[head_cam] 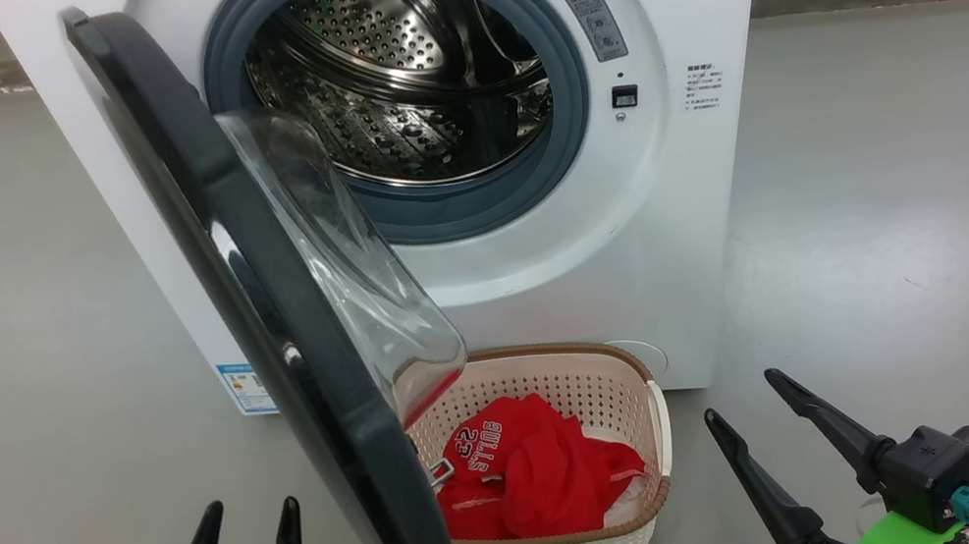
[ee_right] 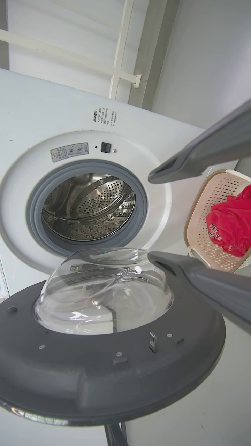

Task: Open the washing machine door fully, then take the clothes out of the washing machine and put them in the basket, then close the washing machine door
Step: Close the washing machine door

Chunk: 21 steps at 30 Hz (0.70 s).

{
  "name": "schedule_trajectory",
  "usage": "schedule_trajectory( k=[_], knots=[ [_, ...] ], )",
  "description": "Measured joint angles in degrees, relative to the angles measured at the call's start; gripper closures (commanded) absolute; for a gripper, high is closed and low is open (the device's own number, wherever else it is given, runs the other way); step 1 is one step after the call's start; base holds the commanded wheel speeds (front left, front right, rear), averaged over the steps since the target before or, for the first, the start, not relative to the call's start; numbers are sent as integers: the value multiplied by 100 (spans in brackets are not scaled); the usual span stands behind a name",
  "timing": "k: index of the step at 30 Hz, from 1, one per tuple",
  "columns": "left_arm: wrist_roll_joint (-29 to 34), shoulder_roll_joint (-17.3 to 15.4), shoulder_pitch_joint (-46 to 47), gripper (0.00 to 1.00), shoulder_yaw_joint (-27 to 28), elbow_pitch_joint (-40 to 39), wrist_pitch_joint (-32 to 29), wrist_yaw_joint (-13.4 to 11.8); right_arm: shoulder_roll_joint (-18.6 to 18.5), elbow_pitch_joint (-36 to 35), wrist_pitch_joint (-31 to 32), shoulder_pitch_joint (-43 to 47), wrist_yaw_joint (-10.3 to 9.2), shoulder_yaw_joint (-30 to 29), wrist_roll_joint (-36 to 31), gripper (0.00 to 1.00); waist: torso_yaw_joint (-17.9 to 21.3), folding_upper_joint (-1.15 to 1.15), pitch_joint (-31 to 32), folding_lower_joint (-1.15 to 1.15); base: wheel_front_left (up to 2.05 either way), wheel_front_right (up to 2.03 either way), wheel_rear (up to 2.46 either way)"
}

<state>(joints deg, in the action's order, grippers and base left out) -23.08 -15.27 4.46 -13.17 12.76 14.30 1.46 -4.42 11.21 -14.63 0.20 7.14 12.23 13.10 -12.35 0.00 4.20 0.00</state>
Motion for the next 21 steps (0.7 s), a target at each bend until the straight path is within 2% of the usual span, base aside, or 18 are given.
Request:
schedule_trajectory(
  k=[8, 10, 12, 13, 21],
  knots=[
    [0, 7, 0, 1, 12, 20, 0, -9, 0, 1, 0, 0, 0, 5, 0, 0, 7, 0, -10, 0, 0, 0, 0],
    [0, 5, 1, 36, 12, 27, 0, -9, 0, 1, 0, 0, 0, 7, 0, 0, 15, 0, -18, 0, 0, 0, 0],
    [-1, 5, 1, 89, 12, 36, -1, -10, 0, 1, 0, 0, 0, 9, 0, 0, 25, 0, -25, 0, 0, 0, 0],
    [-2, 5, 2, 100, 12, 41, -1, -18, 0, 1, 0, 0, 0, 9, 0, 0, 28, 0, -28, 0, 0, 0, 0],
    [-300, 73, 61, 100, 97, 33, -115, -23, -1, 8, 0, 0, 0, 5, 0, 0, 34, 0, -40, 0, 0, 0, 0]
  ],
)
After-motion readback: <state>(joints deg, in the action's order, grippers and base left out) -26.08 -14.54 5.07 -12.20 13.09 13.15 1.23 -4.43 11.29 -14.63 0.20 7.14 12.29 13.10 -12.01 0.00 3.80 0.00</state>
